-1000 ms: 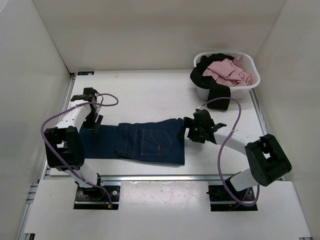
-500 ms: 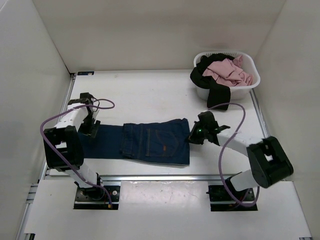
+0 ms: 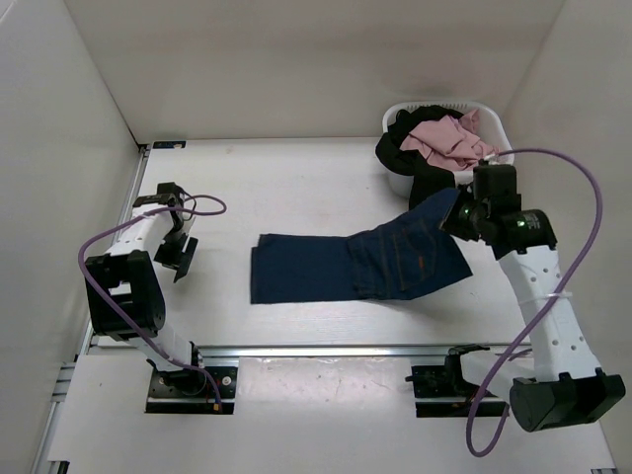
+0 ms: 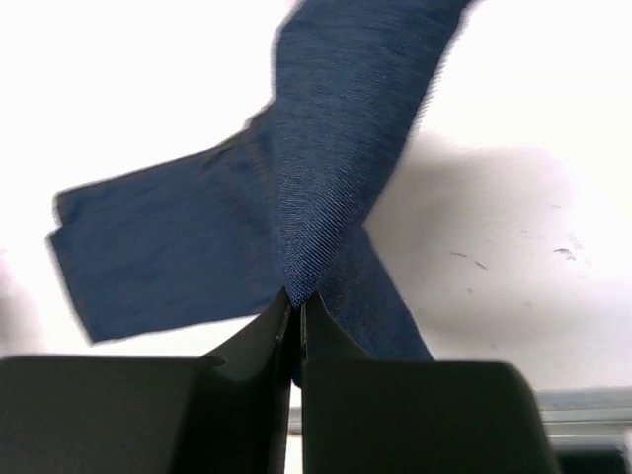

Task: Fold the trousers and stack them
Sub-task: Fold the trousers

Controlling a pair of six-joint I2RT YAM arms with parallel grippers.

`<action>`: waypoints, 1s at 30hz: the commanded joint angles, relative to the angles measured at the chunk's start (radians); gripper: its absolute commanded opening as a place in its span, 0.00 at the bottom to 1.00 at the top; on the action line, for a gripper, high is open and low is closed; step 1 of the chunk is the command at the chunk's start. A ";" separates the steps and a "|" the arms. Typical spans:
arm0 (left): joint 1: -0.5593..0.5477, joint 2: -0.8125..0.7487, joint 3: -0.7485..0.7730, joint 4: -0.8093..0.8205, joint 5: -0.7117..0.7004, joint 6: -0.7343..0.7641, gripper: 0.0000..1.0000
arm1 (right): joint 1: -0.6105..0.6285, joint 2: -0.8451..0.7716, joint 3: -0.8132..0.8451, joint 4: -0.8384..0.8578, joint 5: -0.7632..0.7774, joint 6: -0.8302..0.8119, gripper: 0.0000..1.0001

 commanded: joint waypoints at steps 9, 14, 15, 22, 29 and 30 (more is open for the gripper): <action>0.000 -0.066 0.022 -0.011 -0.009 0.015 0.90 | 0.503 0.342 0.435 -0.173 0.178 0.136 0.00; 0.000 -0.075 0.013 -0.011 -0.009 0.015 0.90 | 0.663 0.616 0.667 -0.138 0.199 0.159 0.00; 0.000 -0.075 0.013 -0.011 -0.009 0.015 0.90 | 0.678 0.659 0.718 -0.129 0.199 0.159 0.00; 0.011 -0.066 0.004 -0.011 -0.009 0.015 0.90 | 0.724 0.983 0.946 -0.092 0.058 0.157 0.00; 0.020 -0.057 0.004 -0.001 0.000 0.024 0.90 | 0.724 1.023 0.833 0.012 -0.031 0.211 0.00; 0.020 -0.057 0.004 -0.001 0.000 0.024 0.90 | 0.724 1.032 0.819 0.035 -0.032 0.211 0.00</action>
